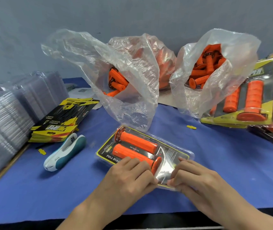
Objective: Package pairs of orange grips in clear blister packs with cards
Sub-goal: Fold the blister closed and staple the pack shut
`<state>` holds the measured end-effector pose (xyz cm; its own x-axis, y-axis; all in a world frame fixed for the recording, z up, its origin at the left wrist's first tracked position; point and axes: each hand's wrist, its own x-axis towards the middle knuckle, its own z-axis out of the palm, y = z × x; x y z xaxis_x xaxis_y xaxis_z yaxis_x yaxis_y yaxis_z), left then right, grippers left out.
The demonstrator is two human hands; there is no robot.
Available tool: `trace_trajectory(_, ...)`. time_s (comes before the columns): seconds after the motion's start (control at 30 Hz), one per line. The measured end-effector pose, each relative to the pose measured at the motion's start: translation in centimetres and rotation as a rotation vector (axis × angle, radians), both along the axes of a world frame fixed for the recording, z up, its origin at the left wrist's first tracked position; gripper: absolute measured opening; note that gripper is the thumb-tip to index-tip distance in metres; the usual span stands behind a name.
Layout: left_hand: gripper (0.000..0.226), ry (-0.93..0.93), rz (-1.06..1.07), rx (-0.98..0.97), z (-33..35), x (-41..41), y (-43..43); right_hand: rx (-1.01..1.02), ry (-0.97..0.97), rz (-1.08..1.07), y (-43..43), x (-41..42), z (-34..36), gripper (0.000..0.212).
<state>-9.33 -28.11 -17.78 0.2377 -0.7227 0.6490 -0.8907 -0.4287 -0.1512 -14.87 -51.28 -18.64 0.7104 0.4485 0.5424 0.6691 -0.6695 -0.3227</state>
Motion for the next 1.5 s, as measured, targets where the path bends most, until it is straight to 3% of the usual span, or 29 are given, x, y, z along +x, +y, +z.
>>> trace_trajectory(0.23,0.015,0.062,-0.008,0.031,-0.2,0.9,1.2,0.110,0.124,-0.031,-1.3,0.5,-0.2,0.019)
trace_trajectory(0.33,0.010,0.051,0.043,0.062,-0.1,1.3,1.5,-0.106,-0.039,-0.135,-1.4,0.6,-0.2,0.027)
trace_trajectory(0.4,0.007,0.046,0.065,0.080,-0.1,1.2,1.1,-0.224,-0.161,-0.217,-0.1,0.7,-0.4,0.018)
trace_trajectory(0.47,0.006,0.046,0.061,0.093,-0.3,0.9,0.5,-0.229,-0.247,-0.264,1.3,0.6,-0.8,0.003)
trace_trajectory(0.57,0.010,0.039,0.064,0.082,-0.5,0.7,0.0,-0.247,-0.286,-0.343,2.2,0.6,-0.8,0.019)
trace_trajectory(0.73,0.014,0.048,0.173,0.064,-0.6,1.7,2.0,-0.148,-0.155,-0.348,0.6,0.7,0.0,0.011)
trace_trajectory(0.8,0.010,0.056,0.210,0.057,-0.4,2.2,3.6,-0.071,-0.077,-0.351,-0.5,0.6,0.0,0.018)
trace_trajectory(0.97,0.014,-0.063,0.242,0.038,-0.4,3.2,5.3,0.004,-0.001,-0.320,-1.9,0.2,0.0,0.016)
trace_trajectory(1.2,0.010,0.063,0.322,0.086,-0.4,3.8,6.4,-0.004,-0.006,-0.309,-2.2,0.3,0.0,0.014)
trace_trajectory(1.27,0.021,0.246,0.320,0.085,-0.7,3.5,6.5,-0.008,-0.014,-0.318,-2.4,0.4,0.0,0.014)
trace_trajectory(1.33,0.031,0.624,0.350,-0.198,-0.3,3.4,6.1,0.026,-0.003,-0.322,-2.5,0.3,0.0,0.010)
trace_trajectory(1.43,0.013,1.223,0.367,-0.770,0.9,4.0,4.4,0.037,0.007,-0.317,-2.3,0.3,-0.1,0.009)
trace_trajectory(1.5,0.014,1.449,0.364,-0.784,1.5,4.6,3.7,0.017,0.000,-0.311,-2.0,0.3,-0.4,0.013)
